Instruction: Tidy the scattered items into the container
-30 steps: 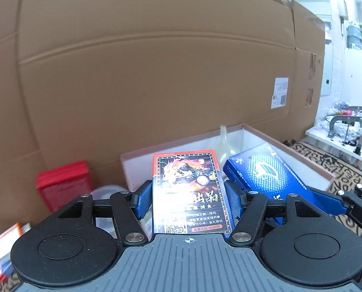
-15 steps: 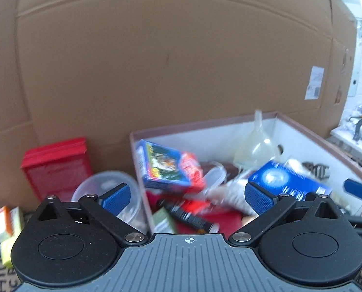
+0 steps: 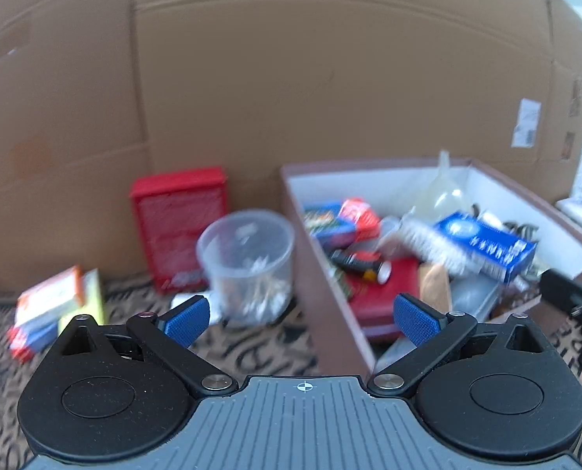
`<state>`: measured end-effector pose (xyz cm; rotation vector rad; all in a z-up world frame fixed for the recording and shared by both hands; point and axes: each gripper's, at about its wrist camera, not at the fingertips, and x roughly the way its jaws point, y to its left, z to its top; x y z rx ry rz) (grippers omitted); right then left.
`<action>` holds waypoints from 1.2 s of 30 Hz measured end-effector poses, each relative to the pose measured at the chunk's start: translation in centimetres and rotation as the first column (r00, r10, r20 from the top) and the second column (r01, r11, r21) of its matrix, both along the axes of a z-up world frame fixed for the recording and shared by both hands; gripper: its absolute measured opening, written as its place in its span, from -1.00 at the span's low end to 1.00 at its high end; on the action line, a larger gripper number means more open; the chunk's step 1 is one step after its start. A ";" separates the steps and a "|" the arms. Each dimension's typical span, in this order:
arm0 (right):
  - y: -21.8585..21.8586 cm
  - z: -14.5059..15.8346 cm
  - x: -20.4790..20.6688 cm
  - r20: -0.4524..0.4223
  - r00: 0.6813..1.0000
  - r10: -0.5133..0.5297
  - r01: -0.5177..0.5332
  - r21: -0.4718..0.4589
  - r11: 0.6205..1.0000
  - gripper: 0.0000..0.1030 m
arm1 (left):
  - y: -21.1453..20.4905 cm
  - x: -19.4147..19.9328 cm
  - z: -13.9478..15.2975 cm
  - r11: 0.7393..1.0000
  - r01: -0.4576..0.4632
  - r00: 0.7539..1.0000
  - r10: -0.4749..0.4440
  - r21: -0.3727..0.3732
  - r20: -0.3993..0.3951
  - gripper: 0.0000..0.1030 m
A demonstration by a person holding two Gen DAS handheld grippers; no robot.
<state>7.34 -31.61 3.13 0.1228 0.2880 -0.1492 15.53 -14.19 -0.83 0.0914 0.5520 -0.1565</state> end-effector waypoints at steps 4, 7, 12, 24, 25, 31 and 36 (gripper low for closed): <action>1.3 0.6 -2.3 -0.021 1.000 0.010 -0.011 -0.037 0.999 0.99 | 0.9 -2.6 0.4 0.999 -0.042 0.998 0.041 0.013 0.056 1.00; 1.8 0.8 -4.0 -0.028 1.000 0.007 -0.008 -0.043 0.999 0.99 | 1.1 -4.1 0.9 0.999 -0.021 0.999 0.020 0.026 0.034 1.00; 2.0 1.3 -6.6 -0.042 0.999 -0.016 0.015 -0.026 1.000 0.99 | 1.2 -6.5 1.1 1.000 0.003 1.000 -0.003 0.017 0.018 1.00; 2.0 1.5 -10.2 -0.114 0.993 -0.026 0.023 -0.024 0.999 0.99 | 0.5 -9.6 1.5 0.999 0.035 0.999 -0.035 -0.012 -0.022 1.00; 1.9 1.5 -10.3 -0.113 0.993 -0.031 0.029 -0.016 0.999 0.99 | 0.4 -9.7 1.5 0.999 0.038 0.999 -0.039 -0.011 -0.022 1.00; 1.3 1.2 -10.7 -0.127 0.990 -0.057 0.056 -0.014 0.998 0.99 | -0.2 -10.0 1.5 0.999 0.053 0.998 -0.053 -0.010 -0.026 1.00; 1.2 0.7 -10.4 -0.152 0.987 -0.052 0.048 -0.027 0.998 0.99 | -0.6 -9.9 1.2 0.998 0.062 0.997 -0.062 -0.009 -0.034 1.00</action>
